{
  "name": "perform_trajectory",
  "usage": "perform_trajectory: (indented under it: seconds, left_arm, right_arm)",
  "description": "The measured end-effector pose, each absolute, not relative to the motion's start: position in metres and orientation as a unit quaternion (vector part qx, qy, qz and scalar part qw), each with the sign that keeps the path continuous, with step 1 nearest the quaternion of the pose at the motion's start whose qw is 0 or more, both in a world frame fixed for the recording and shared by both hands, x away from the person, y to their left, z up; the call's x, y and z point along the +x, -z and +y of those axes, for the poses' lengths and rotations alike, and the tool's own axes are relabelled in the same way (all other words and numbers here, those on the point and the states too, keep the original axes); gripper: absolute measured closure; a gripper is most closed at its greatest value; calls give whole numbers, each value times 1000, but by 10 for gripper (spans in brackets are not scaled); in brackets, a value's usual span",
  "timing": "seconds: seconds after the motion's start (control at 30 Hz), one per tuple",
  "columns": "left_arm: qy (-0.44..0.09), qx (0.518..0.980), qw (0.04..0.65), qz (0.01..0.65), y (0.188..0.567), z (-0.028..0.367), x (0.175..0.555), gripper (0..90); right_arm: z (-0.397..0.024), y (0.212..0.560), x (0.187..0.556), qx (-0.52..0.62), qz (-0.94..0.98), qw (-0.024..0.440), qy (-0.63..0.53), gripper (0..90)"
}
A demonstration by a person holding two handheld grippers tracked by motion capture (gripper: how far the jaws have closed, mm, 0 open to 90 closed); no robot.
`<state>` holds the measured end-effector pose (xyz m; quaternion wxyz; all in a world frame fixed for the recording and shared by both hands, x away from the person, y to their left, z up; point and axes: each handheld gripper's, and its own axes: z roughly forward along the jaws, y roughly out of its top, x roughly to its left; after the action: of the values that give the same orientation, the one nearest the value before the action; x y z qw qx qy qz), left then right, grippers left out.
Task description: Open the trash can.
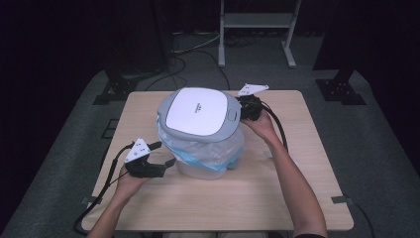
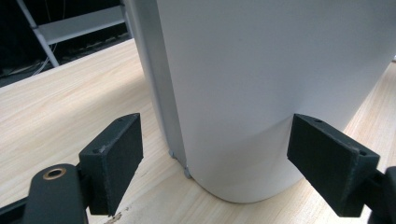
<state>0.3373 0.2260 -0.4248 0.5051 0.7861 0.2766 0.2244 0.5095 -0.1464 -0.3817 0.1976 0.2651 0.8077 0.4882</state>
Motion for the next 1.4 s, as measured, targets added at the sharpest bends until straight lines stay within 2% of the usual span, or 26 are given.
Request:
perform_trajectory:
  seconds: [0.5, 0.6, 1.1, 1.17, 1.27, 1.4]
  left_arm:
    - [-241, 772, 499, 310, 425, 230, 359, 176]
    - [-242, 771, 499, 313, 425, 229, 368, 176]
    - [-253, 768, 484, 335, 416, 217, 405, 181]
    - [-249, 767, 488, 335, 417, 216, 407, 181]
    - [-243, 772, 484, 334, 416, 217, 406, 180]
    - [-245, 774, 486, 324, 411, 221, 396, 180]
  right_arm:
    - [-169, 381, 478, 237, 813, 157, -508, 465]
    - [-174, 380, 467, 241, 813, 182, -498, 459]
    - [-194, 379, 434, 245, 825, 169, -481, 462]
    - [-196, 379, 430, 244, 828, 171, -475, 417]
    - [-196, 381, 428, 253, 841, 180, -443, 297]
    - [-200, 384, 428, 259, 842, 164, -444, 288]
